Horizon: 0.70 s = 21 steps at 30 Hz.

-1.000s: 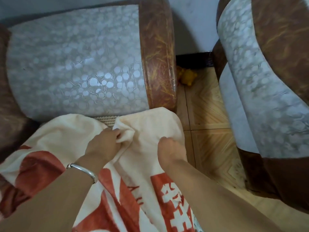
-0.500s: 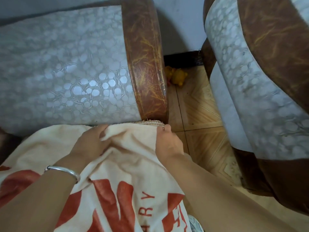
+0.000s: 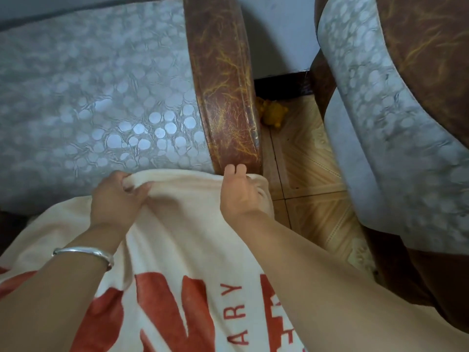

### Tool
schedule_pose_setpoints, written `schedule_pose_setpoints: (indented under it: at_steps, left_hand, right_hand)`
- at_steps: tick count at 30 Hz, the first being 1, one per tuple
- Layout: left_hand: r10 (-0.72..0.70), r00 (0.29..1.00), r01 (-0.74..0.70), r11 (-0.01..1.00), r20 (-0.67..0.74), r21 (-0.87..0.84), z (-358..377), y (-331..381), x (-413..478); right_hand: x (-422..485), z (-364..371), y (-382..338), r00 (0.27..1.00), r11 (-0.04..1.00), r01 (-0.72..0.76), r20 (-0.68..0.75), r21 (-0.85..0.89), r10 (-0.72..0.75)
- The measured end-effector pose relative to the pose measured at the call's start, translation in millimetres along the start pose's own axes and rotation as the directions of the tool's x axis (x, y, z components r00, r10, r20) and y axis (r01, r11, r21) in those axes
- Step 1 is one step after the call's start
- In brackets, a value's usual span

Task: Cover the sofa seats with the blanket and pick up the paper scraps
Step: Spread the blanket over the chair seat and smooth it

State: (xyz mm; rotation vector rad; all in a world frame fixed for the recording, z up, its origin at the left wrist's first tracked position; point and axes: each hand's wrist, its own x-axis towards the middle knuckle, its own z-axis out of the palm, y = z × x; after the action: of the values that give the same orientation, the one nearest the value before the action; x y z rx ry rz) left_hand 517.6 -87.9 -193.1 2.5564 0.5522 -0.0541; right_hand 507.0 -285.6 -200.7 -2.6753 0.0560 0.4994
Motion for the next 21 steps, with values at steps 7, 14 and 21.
schedule_pose_setpoints:
  at_steps: [7, 14, 21]
  left_hand:
    - [0.058, 0.924, -0.159, 0.958, 0.377, 0.240, 6, 4, -19]
    - [0.237, 0.876, -0.404, 0.837, 0.421, 0.370, 8, -46, -73]
    - [0.210, 0.917, -0.321, 0.892, 0.338, 0.318, -18, -91, -163]
  right_hand:
    - [-9, 18, -4, 0.989, 0.973, 0.130, -0.041, -0.193, -0.141]
    - [-53, 40, -18, 0.970, 0.926, 0.198, 0.202, -0.322, -0.138]
    - [-127, 65, -43, 0.952, 0.900, 0.255, 0.258, -0.354, -0.168]
